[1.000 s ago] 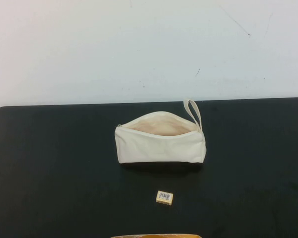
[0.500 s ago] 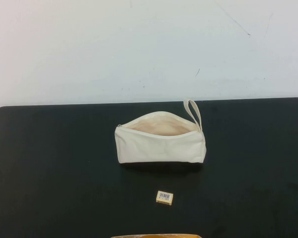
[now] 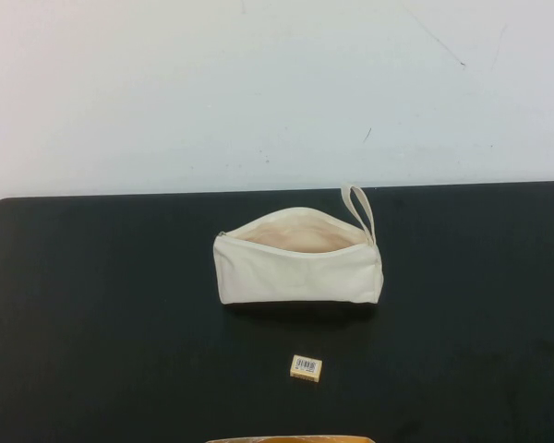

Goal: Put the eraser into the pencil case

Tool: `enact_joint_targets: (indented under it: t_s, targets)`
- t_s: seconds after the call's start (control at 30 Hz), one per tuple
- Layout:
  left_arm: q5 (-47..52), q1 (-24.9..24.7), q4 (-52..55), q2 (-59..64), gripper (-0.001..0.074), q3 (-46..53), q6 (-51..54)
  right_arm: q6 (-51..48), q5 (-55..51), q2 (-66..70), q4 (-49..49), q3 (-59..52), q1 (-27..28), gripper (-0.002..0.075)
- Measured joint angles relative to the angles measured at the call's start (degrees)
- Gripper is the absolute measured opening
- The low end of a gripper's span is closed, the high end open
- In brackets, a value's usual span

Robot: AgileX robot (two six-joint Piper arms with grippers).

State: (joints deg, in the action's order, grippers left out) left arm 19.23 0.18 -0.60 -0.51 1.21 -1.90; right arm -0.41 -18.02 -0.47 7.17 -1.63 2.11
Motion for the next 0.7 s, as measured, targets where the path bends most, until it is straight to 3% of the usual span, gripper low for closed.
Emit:
enact_joint_targets:
  t_s: [0.43, 0.7]
  targets:
    - [0.0, 0.0, 0.0, 0.0, -0.0001, 0.0, 0.0, -0.3, 39.7, 0.0, 7.1, 0.0, 0.0, -0.0001]
    - [0.0, 0.0, 0.0, 0.0, -0.0001, 0.0, 0.1, 0.9, 48.4, 0.0, 6.9, 0.0, 0.0, -0.0001]
